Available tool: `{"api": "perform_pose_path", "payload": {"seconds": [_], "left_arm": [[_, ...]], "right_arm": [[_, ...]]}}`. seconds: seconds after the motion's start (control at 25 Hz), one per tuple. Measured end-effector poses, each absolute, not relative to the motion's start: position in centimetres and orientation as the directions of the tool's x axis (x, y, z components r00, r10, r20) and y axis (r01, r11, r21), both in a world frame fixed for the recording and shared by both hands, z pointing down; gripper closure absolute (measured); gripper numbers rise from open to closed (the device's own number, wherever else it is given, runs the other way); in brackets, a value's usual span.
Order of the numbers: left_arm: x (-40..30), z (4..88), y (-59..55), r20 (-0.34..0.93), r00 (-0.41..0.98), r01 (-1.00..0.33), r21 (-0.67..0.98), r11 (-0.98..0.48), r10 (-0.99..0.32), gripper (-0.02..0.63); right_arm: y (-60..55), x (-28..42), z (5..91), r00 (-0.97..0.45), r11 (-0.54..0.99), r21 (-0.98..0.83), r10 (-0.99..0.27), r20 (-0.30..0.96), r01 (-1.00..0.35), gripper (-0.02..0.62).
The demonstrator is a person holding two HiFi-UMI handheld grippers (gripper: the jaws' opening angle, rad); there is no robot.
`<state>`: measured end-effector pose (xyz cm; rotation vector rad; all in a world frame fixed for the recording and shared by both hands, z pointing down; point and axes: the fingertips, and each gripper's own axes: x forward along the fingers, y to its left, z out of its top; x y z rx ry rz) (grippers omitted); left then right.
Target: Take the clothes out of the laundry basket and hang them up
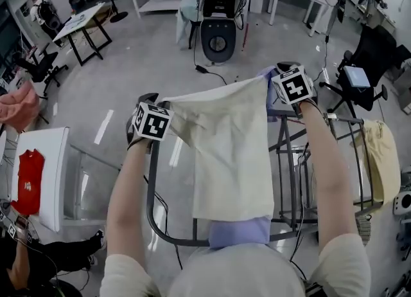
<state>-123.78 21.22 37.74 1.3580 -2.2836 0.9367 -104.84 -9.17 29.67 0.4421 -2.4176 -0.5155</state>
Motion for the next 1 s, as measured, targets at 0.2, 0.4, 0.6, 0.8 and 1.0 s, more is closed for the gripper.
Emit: {"api": "perform_pose_path", "payload": {"seconds": [0.2, 0.4, 0.6, 0.8, 1.0], "left_arm": [[-121.8, 41.4, 21.4, 0.665, -0.391, -0.920, -0.294, 0.257, -0.637, 0.342], [-120.6, 42.2, 22.4, 0.692, -0.346, -0.938, -0.257, 0.232, -0.633, 0.276], [-117.6, 41.3, 23.1, 0.641, -0.314, -0.949, -0.230, 0.215, -0.700, 0.275], [-111.1, 39.7, 23.8, 0.608, -0.181, -0.982, -0.153, 0.110, -0.773, 0.275], [-103.6, 39.7, 26.4, 0.605, -0.017, -0.999, -0.047, -0.014, -0.796, 0.275]], "right_arm": [[-8.6, -100.9, 38.1, -0.639, 0.924, 0.348, -0.365, 0.677, -0.159, 0.437], [-7.7, -97.7, 41.7, -0.583, 0.949, 0.274, -0.314, 0.750, -0.159, 0.406], [-5.7, -95.8, 40.9, -0.644, 0.949, 0.253, -0.314, 0.698, -0.188, 0.397], [-0.1, -93.6, 39.6, -0.731, 0.971, 0.211, -0.225, 0.644, -0.113, 0.397], [7.4, -89.3, 40.0, -0.747, 0.987, 0.158, -0.076, 0.661, 0.039, 0.376]]}}
